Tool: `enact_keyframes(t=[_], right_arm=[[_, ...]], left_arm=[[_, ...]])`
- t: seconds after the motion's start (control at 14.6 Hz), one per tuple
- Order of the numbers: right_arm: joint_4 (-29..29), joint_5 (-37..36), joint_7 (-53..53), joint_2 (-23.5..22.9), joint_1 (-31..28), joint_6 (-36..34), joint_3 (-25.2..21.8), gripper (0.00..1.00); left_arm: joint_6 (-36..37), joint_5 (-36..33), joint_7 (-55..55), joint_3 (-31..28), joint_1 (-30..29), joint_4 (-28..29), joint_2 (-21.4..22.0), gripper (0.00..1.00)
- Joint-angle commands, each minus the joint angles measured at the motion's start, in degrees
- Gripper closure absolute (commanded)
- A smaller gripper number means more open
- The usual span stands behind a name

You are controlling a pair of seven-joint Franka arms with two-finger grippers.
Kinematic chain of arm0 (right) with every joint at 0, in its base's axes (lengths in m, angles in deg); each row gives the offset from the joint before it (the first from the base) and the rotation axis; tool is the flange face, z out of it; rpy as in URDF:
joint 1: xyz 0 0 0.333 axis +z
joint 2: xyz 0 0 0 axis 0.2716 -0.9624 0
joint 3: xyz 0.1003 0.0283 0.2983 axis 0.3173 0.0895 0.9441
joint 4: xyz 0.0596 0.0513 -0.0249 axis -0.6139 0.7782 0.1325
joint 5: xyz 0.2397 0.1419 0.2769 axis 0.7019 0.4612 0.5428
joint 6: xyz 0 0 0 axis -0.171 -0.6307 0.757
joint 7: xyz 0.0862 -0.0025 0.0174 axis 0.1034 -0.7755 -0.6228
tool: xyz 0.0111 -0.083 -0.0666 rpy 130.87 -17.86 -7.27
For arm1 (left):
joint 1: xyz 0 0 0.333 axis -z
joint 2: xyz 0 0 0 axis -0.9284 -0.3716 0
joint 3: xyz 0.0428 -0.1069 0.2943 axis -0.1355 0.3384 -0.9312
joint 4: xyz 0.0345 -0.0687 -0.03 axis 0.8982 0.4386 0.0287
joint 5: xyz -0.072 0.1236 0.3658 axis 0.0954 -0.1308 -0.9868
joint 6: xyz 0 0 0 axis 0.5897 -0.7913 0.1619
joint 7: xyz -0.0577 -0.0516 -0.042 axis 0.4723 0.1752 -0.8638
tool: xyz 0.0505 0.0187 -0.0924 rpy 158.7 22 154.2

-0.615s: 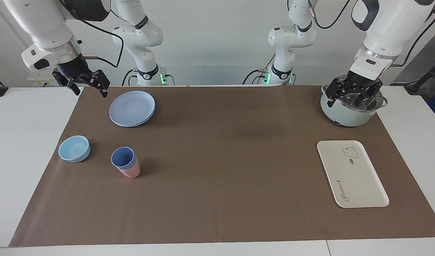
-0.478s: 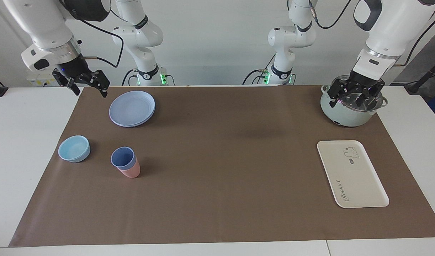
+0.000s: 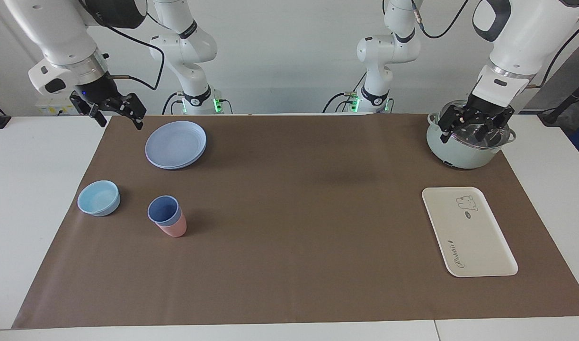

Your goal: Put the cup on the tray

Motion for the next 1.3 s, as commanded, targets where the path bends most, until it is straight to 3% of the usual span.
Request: enact_keyframes(t=[0.0,0.48,0.68,0.89,1.23], right_arm=[[-0.33,0.06,-0.86,-0.01,-0.71,-0.35,0.38,0.0],[1.69,0.5,-4.35,0.61,-0.8,4.56,0.38,0.0],[2.31,1.8,-23.13,0.52,-2.98,7.37,0.21,0.0],[6.6,10.76,-38.42,0.78,-7.64,14.92,0.2,0.0],[17.06,25.25,-62.93,-1.4,-10.37,29.16,0.12,0.0]], left_arm=[[-1.05,-0.69,0.79,0.21,-0.42,2.0,1.67,0.0],[-1.05,-0.69,0.79,0.21,-0.42,2.0,1.67,0.0],[-1.05,-0.69,0.79,0.21,-0.34,2.0,1.67,0.0],[-1.05,-0.69,0.79,0.29,-0.42,2.0,1.67,0.0],[-1.05,-0.69,0.79,0.21,-0.42,2.0,1.58,0.0]])
